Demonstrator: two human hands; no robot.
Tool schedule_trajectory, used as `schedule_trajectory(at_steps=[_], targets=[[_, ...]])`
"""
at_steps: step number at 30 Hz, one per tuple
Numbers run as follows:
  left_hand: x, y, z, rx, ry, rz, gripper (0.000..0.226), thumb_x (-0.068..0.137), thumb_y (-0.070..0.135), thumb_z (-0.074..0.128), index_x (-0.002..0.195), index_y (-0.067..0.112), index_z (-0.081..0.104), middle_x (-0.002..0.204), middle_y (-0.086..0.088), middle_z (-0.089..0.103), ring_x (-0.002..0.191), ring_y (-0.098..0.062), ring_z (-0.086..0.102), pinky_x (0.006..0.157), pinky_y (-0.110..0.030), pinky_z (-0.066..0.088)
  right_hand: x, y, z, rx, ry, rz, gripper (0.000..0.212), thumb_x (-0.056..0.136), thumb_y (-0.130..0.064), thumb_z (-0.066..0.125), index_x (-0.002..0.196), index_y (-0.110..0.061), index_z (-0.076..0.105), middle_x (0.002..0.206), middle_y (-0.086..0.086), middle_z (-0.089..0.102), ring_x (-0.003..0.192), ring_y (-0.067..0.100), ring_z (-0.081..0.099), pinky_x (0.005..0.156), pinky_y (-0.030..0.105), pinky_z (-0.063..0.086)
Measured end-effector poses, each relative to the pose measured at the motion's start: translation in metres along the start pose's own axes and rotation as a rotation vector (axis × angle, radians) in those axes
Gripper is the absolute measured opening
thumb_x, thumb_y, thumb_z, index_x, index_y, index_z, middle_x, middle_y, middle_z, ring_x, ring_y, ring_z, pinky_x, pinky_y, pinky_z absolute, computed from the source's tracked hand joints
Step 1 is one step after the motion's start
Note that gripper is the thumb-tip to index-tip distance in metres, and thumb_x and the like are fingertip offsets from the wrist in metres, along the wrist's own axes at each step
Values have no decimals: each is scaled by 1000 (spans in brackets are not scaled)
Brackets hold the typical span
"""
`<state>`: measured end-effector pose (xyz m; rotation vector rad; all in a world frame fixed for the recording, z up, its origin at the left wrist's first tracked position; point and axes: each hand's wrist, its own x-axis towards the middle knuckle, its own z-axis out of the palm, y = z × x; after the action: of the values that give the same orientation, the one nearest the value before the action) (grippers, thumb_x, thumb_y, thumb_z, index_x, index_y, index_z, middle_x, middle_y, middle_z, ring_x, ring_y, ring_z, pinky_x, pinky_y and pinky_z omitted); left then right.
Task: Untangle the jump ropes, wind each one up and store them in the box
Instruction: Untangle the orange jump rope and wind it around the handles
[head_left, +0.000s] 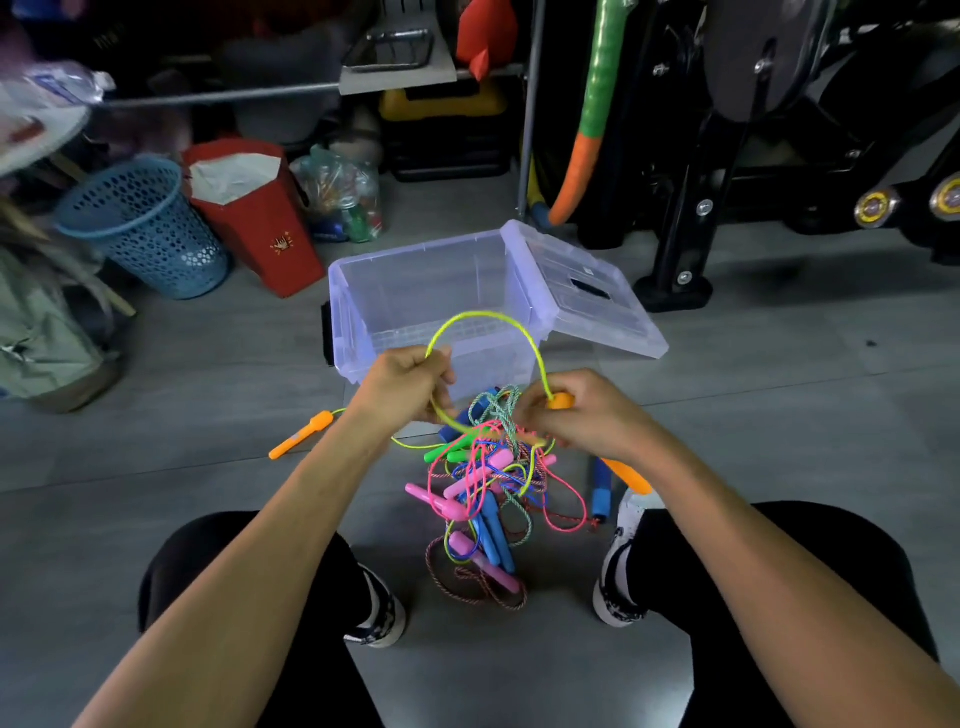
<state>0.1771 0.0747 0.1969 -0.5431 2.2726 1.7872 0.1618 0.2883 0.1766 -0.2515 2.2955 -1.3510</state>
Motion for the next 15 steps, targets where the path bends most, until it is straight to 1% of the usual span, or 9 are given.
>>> schedule_trajectory(at_steps=[2, 3, 5, 6, 7, 9, 11, 13, 15], targets=[[2, -8, -4, 274, 28, -15, 33, 99, 30, 52, 75, 9, 60, 59, -7, 61, 60, -25, 61, 64, -32, 54, -2, 1, -7, -23, 40, 51, 11, 76, -27, 72, 86, -22, 70, 63, -8, 66, 59, 11, 60, 60, 28, 47], [3, -13, -5, 439, 37, -11, 30, 97, 33, 53, 80, 10, 61, 67, -6, 65, 66, -25, 62, 67, -32, 53, -3, 0, -11, 18, 63, 85, 6, 81, -21, 69, 87, -21, 70, 63, -9, 64, 59, 10, 59, 61, 28, 49], [1, -20, -3, 689, 47, -14, 26, 92, 38, 60, 103, 14, 60, 95, -2, 67, 86, -23, 62, 76, -29, 47, -5, -3, -12, 261, 100, 128, 8, 87, -11, 63, 85, -15, 69, 76, 4, 66, 66, 13, 61, 67, 30, 55], [-1, -20, -1, 718, 61, 9, 36, 89, 39, 64, 115, 16, 57, 108, -2, 62, 98, -23, 60, 80, -27, 44, -6, -6, -10, 416, 124, 137, 10, 90, -8, 60, 84, -10, 68, 81, 11, 65, 67, 15, 63, 67, 29, 57], [-2, -20, 2, 688, 57, 60, 41, 86, 39, 68, 118, 17, 56, 114, -1, 59, 105, -22, 58, 84, -26, 42, -6, -9, -7, 570, 152, 156, 12, 92, -8, 58, 83, -6, 67, 84, 15, 65, 68, 17, 64, 67, 29, 57], [-5, -14, 10, 484, -51, 152, 30, 82, 38, 73, 103, 20, 63, 105, 2, 66, 101, -17, 63, 90, -30, 47, -4, -14, -2, 849, 202, 202, 23, 97, -14, 53, 81, -2, 64, 86, 18, 66, 77, 21, 67, 79, 34, 56], [-14, -7, 19, 272, -293, 98, 28, 79, 42, 76, 94, 21, 67, 94, 2, 72, 89, -10, 66, 88, -33, 50, 1, -17, 3, 1049, 255, 229, 30, 101, -17, 46, 77, -4, 59, 89, 18, 68, 87, 25, 67, 86, 35, 51], [-21, -6, 29, 300, -443, 82, 38, 73, 52, 76, 95, 22, 67, 88, 5, 71, 81, -8, 64, 82, -32, 51, 3, -24, 8, 1209, 308, 246, 32, 103, -16, 40, 76, -5, 53, 86, 19, 67, 90, 26, 65, 84, 34, 50], [-20, -10, 35, 433, -457, 152, 35, 78, 51, 70, 90, 19, 64, 76, 7, 66, 70, -8, 60, 72, -30, 49, 4, -29, 12, 1348, 325, 243, 29, 104, -13, 37, 80, -3, 51, 88, 21, 66, 92, 29, 63, 92, 37, 49]])
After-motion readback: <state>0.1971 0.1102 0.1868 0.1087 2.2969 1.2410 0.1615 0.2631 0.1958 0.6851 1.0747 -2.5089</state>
